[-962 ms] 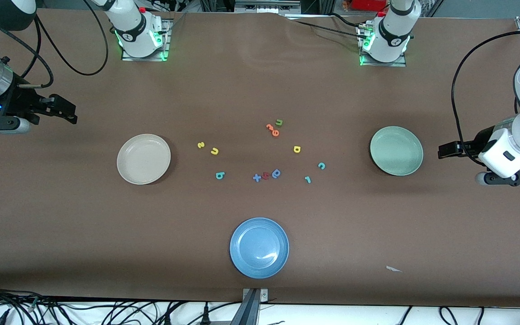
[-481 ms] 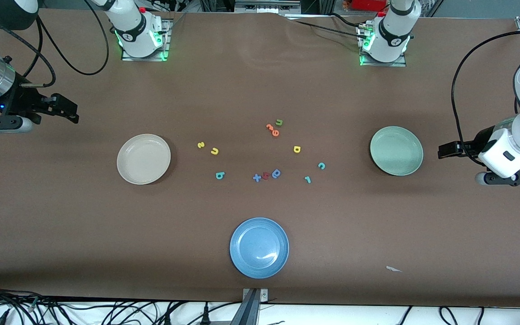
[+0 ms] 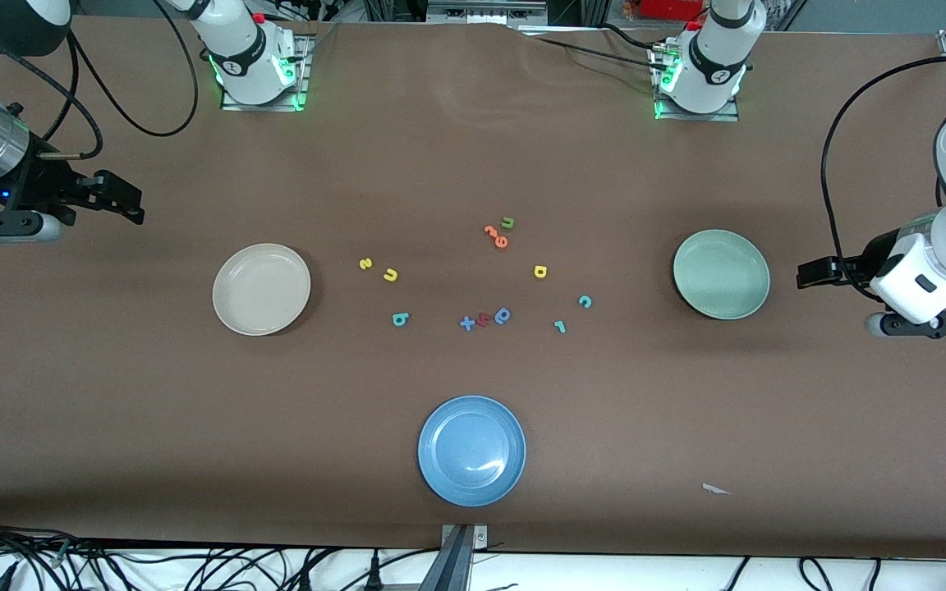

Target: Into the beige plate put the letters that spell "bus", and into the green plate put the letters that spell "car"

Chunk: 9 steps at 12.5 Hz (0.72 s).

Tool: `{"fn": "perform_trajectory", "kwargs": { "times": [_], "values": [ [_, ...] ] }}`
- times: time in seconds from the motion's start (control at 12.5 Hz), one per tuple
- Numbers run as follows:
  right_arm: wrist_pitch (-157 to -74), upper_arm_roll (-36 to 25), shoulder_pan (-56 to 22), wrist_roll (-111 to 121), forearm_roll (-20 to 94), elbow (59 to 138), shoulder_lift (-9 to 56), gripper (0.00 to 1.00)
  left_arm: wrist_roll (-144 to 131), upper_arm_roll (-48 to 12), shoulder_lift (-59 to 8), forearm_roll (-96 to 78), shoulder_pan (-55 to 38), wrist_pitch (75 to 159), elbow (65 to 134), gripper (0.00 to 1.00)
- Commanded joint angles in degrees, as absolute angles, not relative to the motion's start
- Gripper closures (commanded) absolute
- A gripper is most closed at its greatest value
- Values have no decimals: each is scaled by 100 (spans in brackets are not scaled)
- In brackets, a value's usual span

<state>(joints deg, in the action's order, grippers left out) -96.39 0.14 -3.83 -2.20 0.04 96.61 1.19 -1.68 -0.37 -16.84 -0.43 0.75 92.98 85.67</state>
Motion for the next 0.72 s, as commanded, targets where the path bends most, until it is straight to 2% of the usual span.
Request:
{"fn": "perform_trajectory", "kwargs": {
  "times": [0.0,0.64],
  "values": [
    [-9650,62,-360,-237,-88,9773,0,0,-9,9,-1582,-202,53,9255,8657,0],
    [-9624,62,-360,-237,-88,9975,-9,0,-9,9,-1582,-202,53,9255,8666,0]
  ]
}}
